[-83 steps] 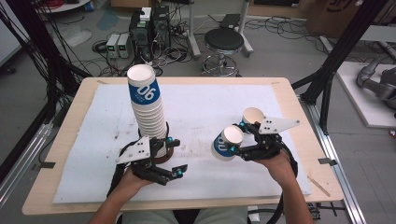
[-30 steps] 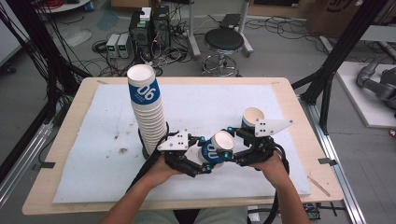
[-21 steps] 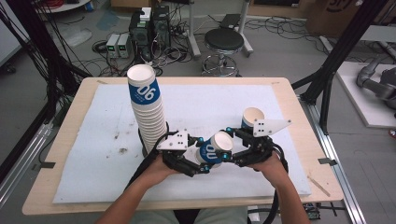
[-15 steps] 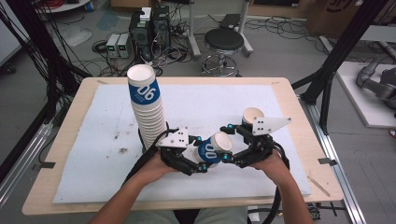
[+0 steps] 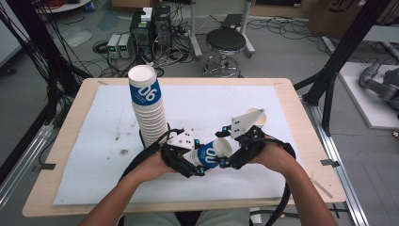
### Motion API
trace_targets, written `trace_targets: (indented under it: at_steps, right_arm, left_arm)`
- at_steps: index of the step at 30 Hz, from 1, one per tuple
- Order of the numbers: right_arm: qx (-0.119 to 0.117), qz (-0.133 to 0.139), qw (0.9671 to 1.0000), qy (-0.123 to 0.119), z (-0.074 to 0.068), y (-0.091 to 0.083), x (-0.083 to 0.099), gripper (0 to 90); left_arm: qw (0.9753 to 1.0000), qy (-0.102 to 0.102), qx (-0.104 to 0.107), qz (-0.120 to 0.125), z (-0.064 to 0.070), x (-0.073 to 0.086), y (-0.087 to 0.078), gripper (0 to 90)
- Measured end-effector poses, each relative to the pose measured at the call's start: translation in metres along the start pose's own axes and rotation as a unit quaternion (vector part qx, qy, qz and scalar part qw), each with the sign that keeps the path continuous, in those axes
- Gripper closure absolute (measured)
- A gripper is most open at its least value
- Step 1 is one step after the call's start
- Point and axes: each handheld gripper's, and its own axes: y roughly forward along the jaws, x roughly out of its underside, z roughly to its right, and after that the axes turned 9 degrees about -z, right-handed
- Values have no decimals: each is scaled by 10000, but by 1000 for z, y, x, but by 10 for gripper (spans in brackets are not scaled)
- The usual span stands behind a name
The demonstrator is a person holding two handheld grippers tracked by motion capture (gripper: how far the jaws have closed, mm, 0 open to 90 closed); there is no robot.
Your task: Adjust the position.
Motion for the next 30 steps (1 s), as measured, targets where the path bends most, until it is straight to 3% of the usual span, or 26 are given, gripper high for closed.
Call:
trace_targets:
  at_steps: [3,7,14,18,26,30]
  right_arm:
    - [-202,-65,9998,-55,1,2,-1,274]
    - [-282,-51,9995,-120,-1,1,-1,303]
    - [-546,369,9978,-7,-2,-8,6,312]
    - [-638,568,9962,155,-2,-10,13,312]
    - [-601,703,9950,387,-1,-12,28,312]
    - [-568,864,9935,477,0,-14,35,312]
  left_arm:
    - [10000,23,43,-66,0,1,0,280]
    - [9998,151,98,-37,1,1,-1,277]
    - [9982,-1,415,440,3,4,1,202]
    - [9963,47,459,720,4,8,1,183]
    - [9923,-64,357,1184,3,19,-2,182]
    - [9896,-195,205,1410,2,26,-4,182]
